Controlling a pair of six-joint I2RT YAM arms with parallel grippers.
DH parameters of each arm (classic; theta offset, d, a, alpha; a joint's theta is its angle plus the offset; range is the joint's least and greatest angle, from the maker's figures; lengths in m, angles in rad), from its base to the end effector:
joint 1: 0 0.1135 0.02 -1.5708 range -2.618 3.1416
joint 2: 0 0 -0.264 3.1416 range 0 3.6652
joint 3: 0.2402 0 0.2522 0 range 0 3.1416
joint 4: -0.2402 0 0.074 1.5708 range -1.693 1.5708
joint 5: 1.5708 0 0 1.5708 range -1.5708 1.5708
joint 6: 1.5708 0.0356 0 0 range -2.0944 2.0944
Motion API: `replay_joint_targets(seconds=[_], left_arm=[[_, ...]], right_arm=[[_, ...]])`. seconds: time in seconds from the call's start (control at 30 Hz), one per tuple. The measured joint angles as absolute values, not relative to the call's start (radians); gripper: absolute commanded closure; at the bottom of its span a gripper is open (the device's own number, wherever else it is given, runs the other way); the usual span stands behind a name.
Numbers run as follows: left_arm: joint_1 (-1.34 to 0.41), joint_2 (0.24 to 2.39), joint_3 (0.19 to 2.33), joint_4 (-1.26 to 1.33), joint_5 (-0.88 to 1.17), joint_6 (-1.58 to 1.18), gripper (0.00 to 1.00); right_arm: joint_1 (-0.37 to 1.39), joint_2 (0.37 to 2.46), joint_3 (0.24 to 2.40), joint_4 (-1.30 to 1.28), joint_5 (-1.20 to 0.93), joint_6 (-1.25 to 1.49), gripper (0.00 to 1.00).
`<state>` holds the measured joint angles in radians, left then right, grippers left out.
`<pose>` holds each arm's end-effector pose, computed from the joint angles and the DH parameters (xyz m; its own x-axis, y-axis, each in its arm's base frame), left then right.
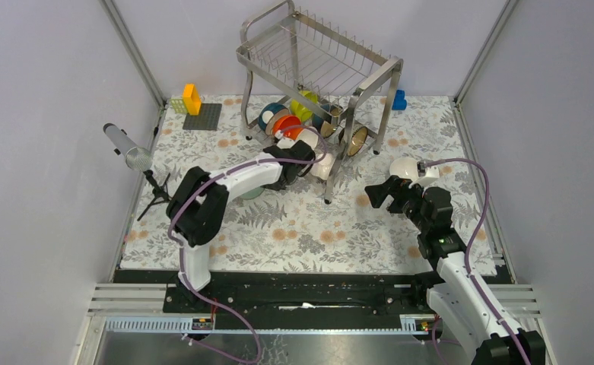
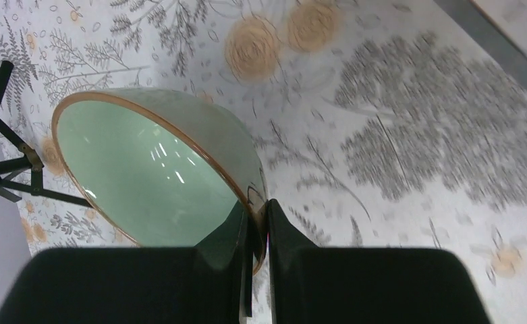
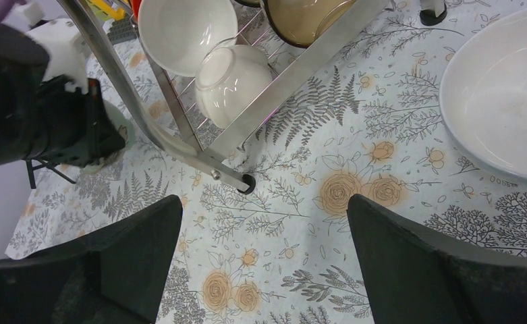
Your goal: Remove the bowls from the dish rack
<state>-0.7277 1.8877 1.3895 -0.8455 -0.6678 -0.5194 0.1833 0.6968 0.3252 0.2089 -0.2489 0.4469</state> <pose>0.2903 -0.2290 0.2007 -0.8391 0.2256 -0.4949 0.0019 0.9112 0.4120 0.1701 0.0405 0.2323 -0.3233 0.3661 -0.8726 -0.3060 0.8322 0.4625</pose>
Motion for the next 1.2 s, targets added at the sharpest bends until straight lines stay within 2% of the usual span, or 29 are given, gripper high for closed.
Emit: replay_joint_targets(seconds=[0.33, 0.77, 1.13, 1.2], left_arm=[[-0.460, 2.018, 1.523, -0.843, -0.617, -0.469, 1.00], [-0.229, 2.233, 1.900, -0.854, -0.542, -0.364, 0.97], [-0.072, 2.263, 1.924, -0.897, -0.569, -0.367, 0.92], [-0.065, 2.263, 1.924, -0.901, -0.581, -0.372, 0.85]], right_arm=[[0.183, 0.728, 0.326, 0.221, -0.269, 0.461, 0.00], [0.183, 0.785, 0.326, 0.252, -0.284, 0.472, 0.00], [0.183, 0.819, 0.326, 0.281, -0.308, 0.481, 0.01], [0.183, 0.829, 0.326, 0.283, -0.310, 0.481, 0.01]])
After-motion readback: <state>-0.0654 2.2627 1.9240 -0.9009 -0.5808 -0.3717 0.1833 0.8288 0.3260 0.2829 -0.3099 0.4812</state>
